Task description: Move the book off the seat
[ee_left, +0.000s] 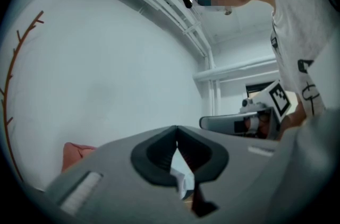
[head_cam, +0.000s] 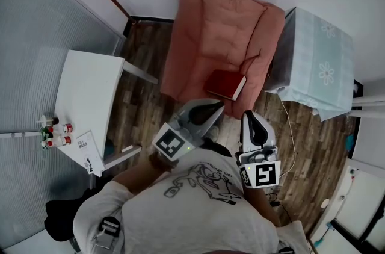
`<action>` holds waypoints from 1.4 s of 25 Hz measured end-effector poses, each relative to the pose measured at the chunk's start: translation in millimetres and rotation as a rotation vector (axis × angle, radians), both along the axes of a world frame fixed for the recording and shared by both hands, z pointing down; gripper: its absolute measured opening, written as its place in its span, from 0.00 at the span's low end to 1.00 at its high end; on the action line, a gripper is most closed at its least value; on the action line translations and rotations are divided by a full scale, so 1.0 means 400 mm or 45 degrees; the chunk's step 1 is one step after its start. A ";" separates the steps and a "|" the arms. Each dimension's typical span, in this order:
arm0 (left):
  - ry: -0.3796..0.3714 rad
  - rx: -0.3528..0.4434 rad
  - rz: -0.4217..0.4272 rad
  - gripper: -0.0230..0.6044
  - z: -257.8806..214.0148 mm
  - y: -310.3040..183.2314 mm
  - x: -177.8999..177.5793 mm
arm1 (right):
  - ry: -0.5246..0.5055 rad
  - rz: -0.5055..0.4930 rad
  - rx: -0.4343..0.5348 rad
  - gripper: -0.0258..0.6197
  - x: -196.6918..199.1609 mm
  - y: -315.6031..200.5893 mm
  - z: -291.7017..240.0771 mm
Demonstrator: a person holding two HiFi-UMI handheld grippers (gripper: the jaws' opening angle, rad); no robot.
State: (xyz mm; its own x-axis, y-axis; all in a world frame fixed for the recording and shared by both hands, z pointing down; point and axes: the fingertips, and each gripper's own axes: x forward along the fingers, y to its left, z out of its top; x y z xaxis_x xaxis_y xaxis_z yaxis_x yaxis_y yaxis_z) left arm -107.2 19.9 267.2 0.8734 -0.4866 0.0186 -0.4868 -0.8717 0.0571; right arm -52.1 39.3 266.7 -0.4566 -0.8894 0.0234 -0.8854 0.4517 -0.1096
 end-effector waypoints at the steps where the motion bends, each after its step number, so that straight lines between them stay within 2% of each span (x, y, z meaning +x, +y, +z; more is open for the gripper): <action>1: 0.002 -0.003 0.000 0.04 0.001 -0.001 0.000 | -0.001 -0.002 -0.002 0.07 0.000 -0.001 0.001; 7: 0.011 -0.001 0.007 0.08 -0.002 -0.004 -0.002 | 0.001 -0.007 -0.005 0.07 -0.003 0.003 0.002; 23: -0.011 0.001 0.057 0.09 0.021 -0.085 -0.033 | -0.001 0.081 -0.025 0.09 -0.020 -0.049 0.011; 35: -0.051 -0.024 0.212 0.10 0.118 -0.213 -0.083 | -0.018 0.207 -0.116 0.13 -0.079 -0.144 0.109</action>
